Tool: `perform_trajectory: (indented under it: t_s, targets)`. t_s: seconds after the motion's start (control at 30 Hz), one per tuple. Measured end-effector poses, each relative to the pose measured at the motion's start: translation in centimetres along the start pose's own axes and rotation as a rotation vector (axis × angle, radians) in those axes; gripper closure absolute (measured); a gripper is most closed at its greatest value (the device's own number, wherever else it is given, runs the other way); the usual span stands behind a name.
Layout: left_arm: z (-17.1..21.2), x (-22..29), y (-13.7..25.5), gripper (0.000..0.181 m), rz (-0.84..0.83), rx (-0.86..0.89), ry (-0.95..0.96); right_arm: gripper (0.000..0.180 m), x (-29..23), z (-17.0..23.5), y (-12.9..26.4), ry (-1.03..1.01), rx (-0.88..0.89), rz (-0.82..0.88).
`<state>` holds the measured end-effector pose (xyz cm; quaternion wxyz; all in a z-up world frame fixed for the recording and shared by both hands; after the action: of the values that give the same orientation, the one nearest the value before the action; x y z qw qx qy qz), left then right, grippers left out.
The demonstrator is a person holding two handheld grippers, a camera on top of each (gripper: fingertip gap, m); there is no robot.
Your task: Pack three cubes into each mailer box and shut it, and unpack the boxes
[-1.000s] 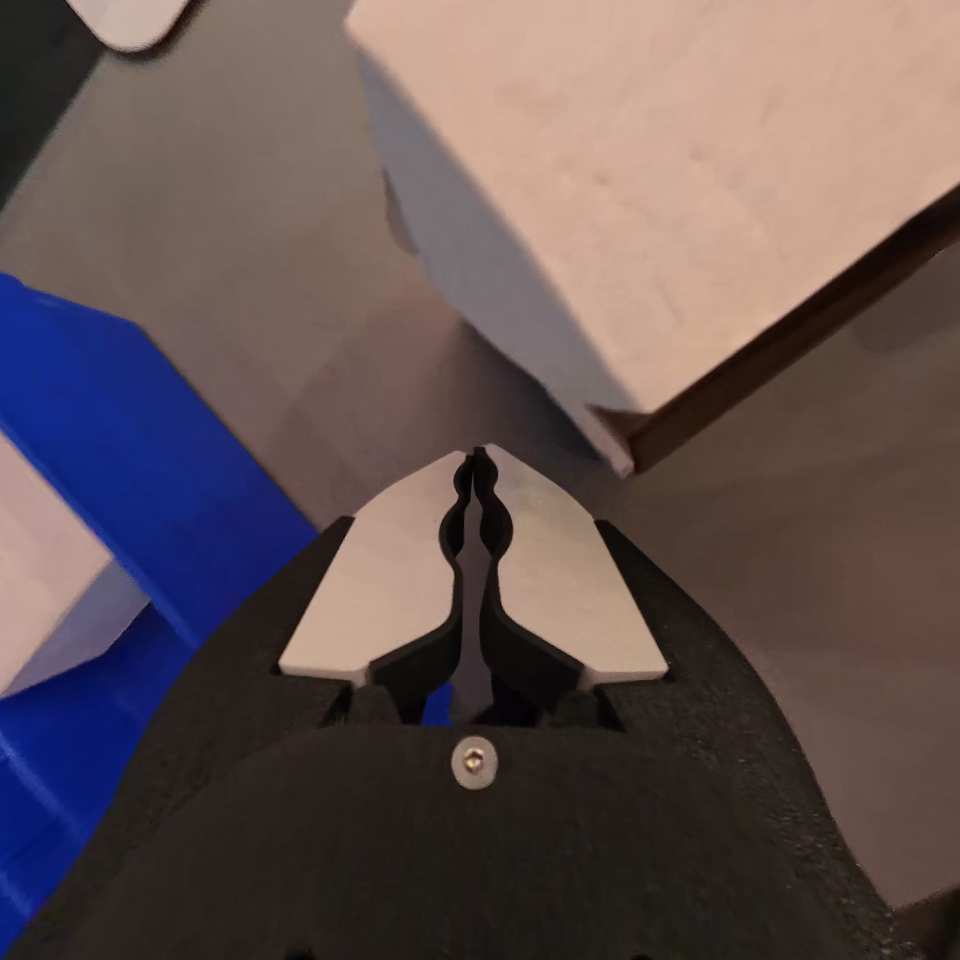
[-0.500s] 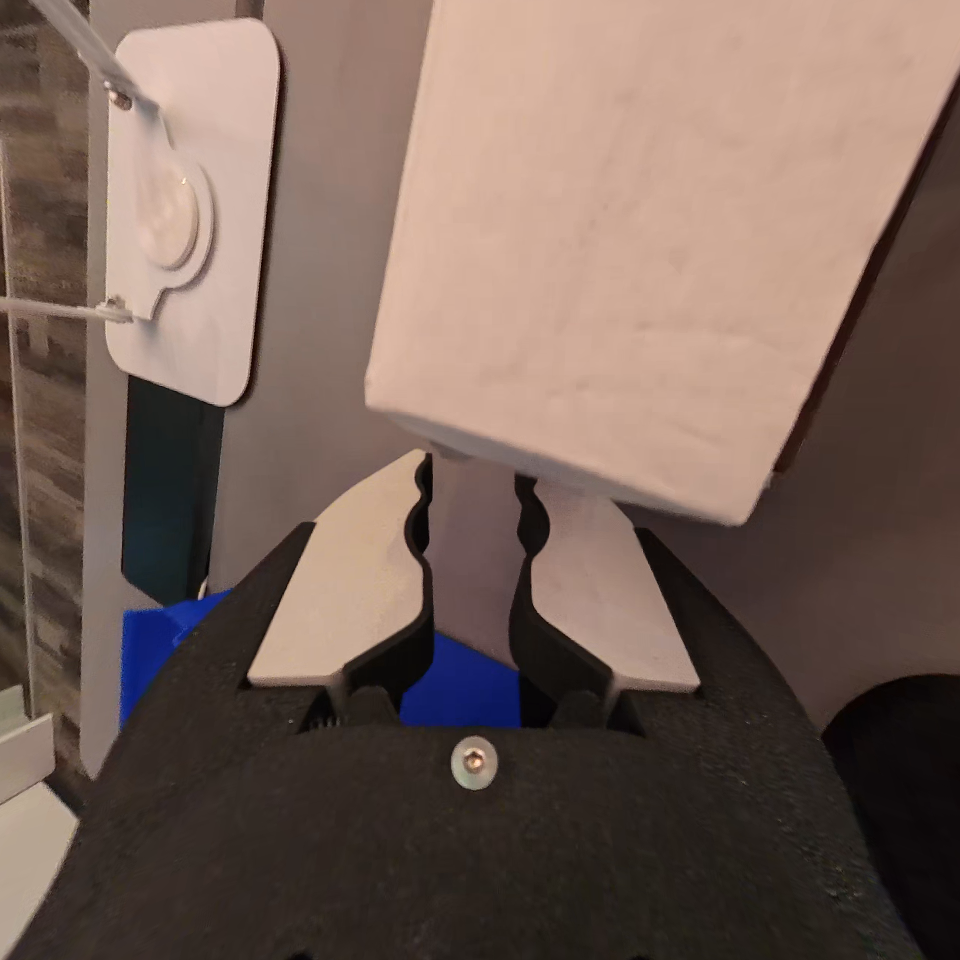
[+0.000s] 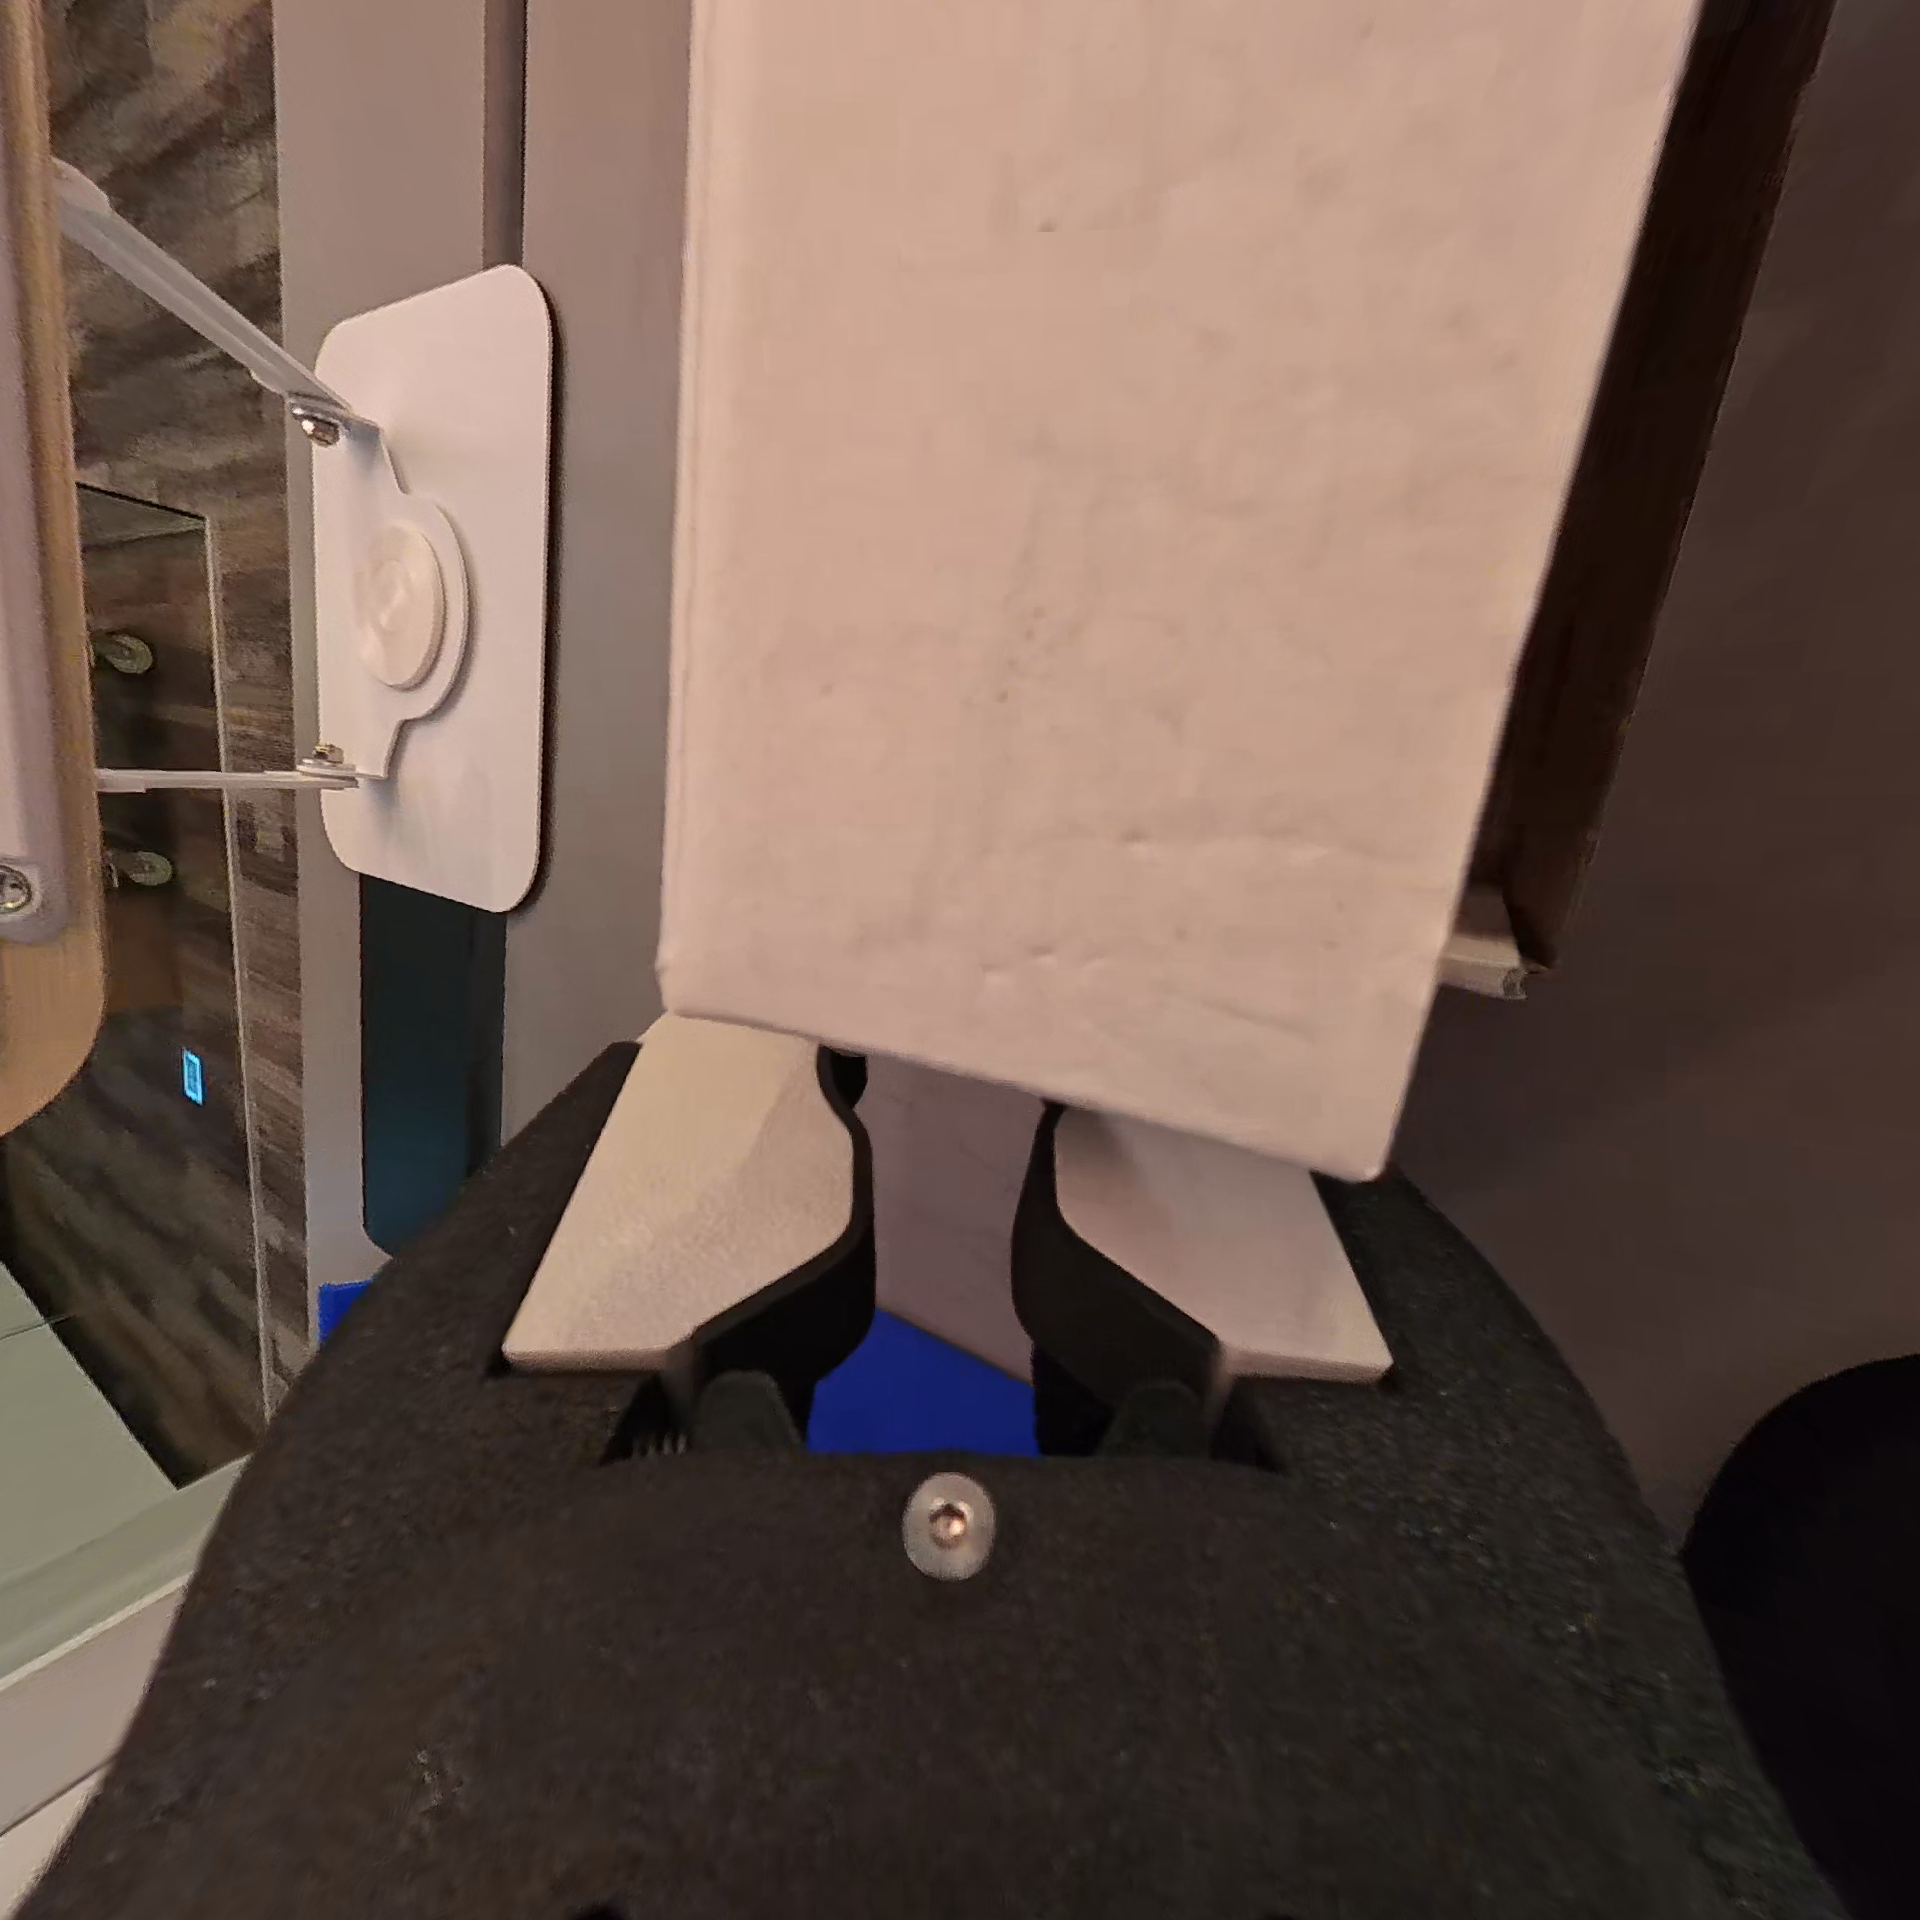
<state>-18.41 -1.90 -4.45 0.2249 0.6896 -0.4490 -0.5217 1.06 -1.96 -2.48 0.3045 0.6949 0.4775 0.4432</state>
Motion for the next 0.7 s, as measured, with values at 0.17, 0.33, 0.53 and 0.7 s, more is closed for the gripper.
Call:
perform_trajectory:
  t_s: [0.17, 0.33, 0.53, 0.7]
  targets:
    - [0.3, 0.3, 0.1, 0.153, -0.001, -0.015, -0.015, 0.139, -0.9, 0.0, -0.2, 0.048, -0.003, -0.041]
    - [1.0, 0.6, 0.8, 0.154, 0.011, -0.088, -0.019, 0.138, -1.3, 0.3, 0.4, 0.037, -0.005, -0.075]
    - [1.9, 0.4, 3.6, 0.145, -0.014, -0.172, 0.001, 0.135, -1.2, 1.5, 2.4, 0.002, -0.033, -0.056]
    - [0.9, -0.6, 5.5, 0.139, -0.093, -0.031, 0.025, 0.131, -1.6, 0.7, 3.3, 0.032, 0.000, -0.023]
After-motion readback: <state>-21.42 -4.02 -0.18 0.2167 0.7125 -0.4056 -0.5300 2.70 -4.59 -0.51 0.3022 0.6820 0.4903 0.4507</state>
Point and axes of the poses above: each gripper's, where its closed fingertips meet, y back along the fingers, z out of its underside, x = y × z across the jaws, the point moved 6 cm from there along y, back along the fingers, and after that the axes turned 2 degrees about -y, right-handed, at the moved point
